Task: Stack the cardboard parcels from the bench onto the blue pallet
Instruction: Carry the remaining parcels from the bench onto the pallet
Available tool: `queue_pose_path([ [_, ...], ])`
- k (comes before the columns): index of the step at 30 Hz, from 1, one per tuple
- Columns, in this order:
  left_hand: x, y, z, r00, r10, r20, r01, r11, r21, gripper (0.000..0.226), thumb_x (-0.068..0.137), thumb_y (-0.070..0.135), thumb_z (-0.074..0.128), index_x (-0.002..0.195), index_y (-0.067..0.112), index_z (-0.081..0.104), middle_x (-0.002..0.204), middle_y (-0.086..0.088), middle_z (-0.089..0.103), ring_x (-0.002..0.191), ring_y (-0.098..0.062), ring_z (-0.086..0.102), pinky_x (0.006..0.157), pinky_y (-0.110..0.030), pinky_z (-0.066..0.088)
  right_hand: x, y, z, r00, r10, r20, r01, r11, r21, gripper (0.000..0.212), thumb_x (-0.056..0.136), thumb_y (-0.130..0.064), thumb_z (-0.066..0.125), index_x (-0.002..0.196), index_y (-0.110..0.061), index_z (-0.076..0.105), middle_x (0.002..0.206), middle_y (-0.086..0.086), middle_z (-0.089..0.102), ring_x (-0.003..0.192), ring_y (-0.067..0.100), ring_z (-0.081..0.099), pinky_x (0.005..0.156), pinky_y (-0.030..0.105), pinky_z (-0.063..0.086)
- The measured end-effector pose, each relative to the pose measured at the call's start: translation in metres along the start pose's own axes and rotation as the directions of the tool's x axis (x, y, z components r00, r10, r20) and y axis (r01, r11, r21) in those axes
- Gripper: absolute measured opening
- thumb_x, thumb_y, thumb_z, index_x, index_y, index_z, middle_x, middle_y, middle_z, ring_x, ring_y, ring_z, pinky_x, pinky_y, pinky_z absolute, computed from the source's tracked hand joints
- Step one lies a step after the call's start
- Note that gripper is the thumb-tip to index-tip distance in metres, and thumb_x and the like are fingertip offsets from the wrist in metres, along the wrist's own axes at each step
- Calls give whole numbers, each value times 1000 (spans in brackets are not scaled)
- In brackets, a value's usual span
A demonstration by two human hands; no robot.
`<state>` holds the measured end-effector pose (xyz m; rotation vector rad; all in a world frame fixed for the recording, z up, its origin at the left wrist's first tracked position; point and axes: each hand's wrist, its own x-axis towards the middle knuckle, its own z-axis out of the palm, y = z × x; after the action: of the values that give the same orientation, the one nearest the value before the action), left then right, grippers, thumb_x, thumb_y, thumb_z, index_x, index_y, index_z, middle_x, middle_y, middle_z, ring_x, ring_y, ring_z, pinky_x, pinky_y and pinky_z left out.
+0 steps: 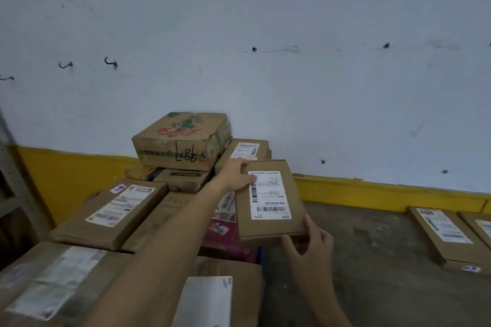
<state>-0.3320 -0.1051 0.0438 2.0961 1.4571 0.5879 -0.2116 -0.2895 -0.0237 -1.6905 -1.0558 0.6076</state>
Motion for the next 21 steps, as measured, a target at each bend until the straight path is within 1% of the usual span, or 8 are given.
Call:
queue_pose_path([
  [3,-2,-25,-16,999,38,28,-38,999,4,59,88,23,63,140,5,41,145,-12,40,131,-25,42,107,-32,37,-12,-10,30,1000,13,7,-13,1000,-15,69,87,-22,63,145,-16,26,137,7,24,117,15,43,98,27,42],
  [5,0,-38,-22,996,61,59,-61,998,1,57,89,22,63,140,6,42,144,-12,43,128,-24,45,103,-30,40,-14,-15,42,999,25,23,-24,998,-51,68,88,-24,61,145,-16,26,136,6,24,112,9,39,96,21,38],
  [8,8,-53,-27,995,50,90,-51,999,7,53,89,22,63,136,5,45,137,-11,49,119,-21,51,86,-21,40,-9,-23,50,995,29,100,-17,993,-115,62,90,-30,57,144,-19,29,120,-2,27,96,3,37,85,10,31],
  [12,18,-66,-23,994,43,97,-48,998,43,41,89,25,62,124,5,55,129,-10,57,111,-21,56,78,-22,40,0,-28,53,988,-9,154,41,978,-204,55,90,-37,55,140,-25,35,107,-7,30,83,-2,42,61,1,34],
  [15,19,-67,-21,996,54,77,-66,984,164,38,91,31,55,120,6,57,127,-10,56,113,-25,54,83,-28,43,1,-28,58,987,-39,158,79,964,-253,51,90,-42,54,137,-32,38,104,-8,32,80,-4,44,59,2,35],
  [18,16,-64,-22,997,70,24,-73,920,385,35,93,34,45,111,7,56,121,-12,54,117,-32,45,92,-37,42,2,-30,66,985,-54,162,99,953,-286,49,90,-46,51,136,-37,37,106,-8,32,93,0,45,69,9,37],
  [19,16,-63,-23,997,77,12,-75,904,421,34,93,33,42,108,6,57,119,-13,55,117,-32,44,92,-38,42,4,-31,68,983,-59,175,110,948,-297,49,90,-47,50,136,-38,36,107,-8,32,96,2,44,71,10,37],
  [21,16,-62,-22,996,85,9,-80,892,444,34,94,30,39,108,4,56,119,-14,54,116,-30,44,92,-40,43,6,-32,70,974,-60,216,127,943,-309,50,91,-48,49,137,-39,33,108,-8,30,98,3,43,66,8,35],
])
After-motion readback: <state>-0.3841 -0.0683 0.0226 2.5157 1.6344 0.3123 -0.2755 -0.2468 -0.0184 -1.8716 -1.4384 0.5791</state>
